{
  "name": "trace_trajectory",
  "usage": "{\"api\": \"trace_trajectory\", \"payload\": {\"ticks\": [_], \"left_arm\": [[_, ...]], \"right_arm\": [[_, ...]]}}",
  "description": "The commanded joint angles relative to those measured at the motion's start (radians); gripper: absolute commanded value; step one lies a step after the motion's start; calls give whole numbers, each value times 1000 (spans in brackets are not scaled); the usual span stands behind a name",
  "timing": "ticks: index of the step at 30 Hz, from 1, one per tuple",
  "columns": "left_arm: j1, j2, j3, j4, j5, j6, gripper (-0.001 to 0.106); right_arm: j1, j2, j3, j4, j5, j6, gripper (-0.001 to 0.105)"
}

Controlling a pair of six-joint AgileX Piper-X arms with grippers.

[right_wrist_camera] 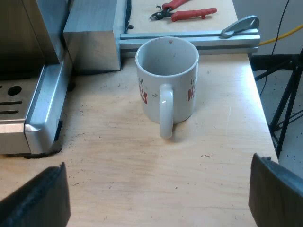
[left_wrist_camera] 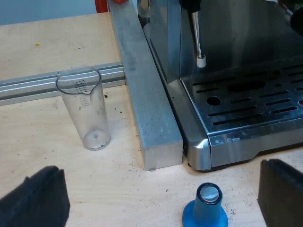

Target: Place mug into machine

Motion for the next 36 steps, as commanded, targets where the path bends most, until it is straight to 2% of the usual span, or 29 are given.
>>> {"api": "trace_trajectory", "payload": {"ticks": [1,7,9,11,12,13,15,17,19,22,23,25,30,32,36], "left_arm": [[-4,-138,0,-12,5,1,82],[-4,-133,-4,-12,45,-12,82],[-6,-120,-16,-13,62,-49,82],[-29,-86,-42,-18,93,-56,82],[-29,-86,-44,-20,95,-56,82],[-56,-61,-60,-36,118,-56,82],[-89,-32,-75,-58,150,-56,82],[-152,7,-82,-112,228,-56,82],[-204,38,-82,-144,273,-56,82],[-264,71,-82,-155,303,-56,82],[-315,101,-82,-155,351,-54,82],[-367,136,-82,-155,405,-51,82],[-467,200,-60,-191,433,-46,82],[-507,228,-28,-234,433,-47,82],[-544,244,28,-310,433,-47,82]], "right_arm": [[-4,-40,-8,-8,-4,-5,78],[-4,-40,-8,-8,-4,-5,78],[-4,-40,-8,-8,-4,-5,78],[-4,-40,-8,-11,-10,-5,78],[-4,-10,-38,8,-10,-5,78],[-4,62,-109,8,-10,9,78],[-4,110,-145,8,-23,42,78],[-4,158,-176,8,-67,47,78],[-4,201,-201,8,-117,52,78],[-4,258,-228,8,-149,77,78],[-4,284,-233,8,-162,78,78],[-4,312,-232,8,-167,78,78],[-4,365,-232,8,-167,68,78],[-4,383,-232,11,-167,6,78],[-4,388,-223,16,-159,-21,78]]}}
